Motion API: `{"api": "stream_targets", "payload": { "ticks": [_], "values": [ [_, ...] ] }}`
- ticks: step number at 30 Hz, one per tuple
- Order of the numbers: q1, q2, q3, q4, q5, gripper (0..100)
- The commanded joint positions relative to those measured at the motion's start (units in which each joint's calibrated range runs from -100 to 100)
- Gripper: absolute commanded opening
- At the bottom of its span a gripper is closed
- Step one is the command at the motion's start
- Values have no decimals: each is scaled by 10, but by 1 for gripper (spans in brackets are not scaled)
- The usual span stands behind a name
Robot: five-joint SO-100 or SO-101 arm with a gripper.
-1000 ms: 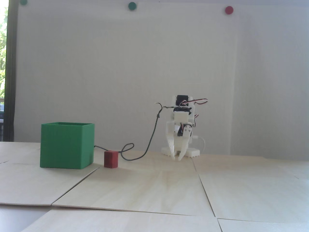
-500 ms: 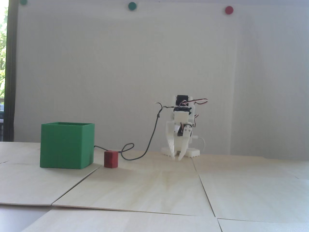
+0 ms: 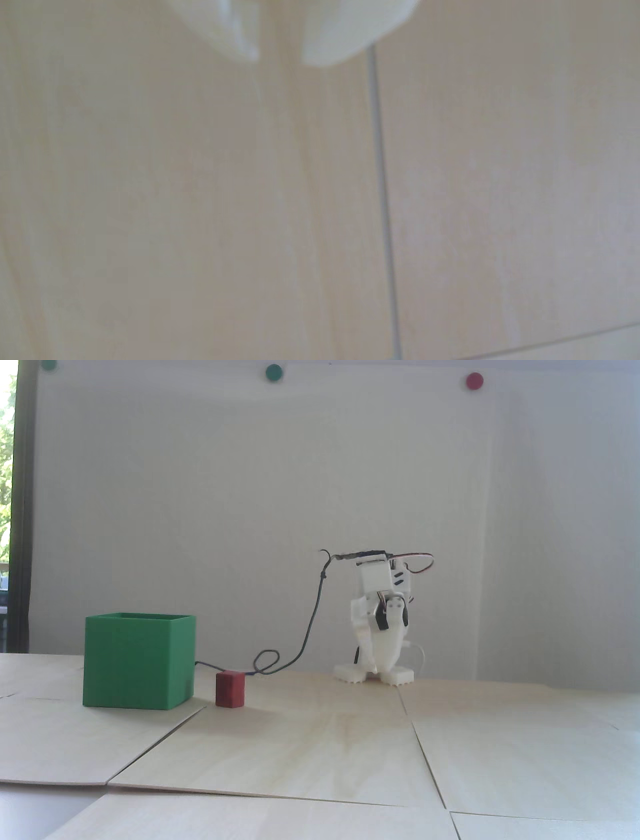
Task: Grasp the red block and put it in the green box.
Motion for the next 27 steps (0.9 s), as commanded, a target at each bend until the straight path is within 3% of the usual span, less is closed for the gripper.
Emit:
{"api": "stream_targets", "payload": {
  "ticks": [1, 27],
  "values": [
    [-6, -9, -22, -20, -3, 4],
    [-1, -9, -9, -21, -3, 4]
  ]
}}
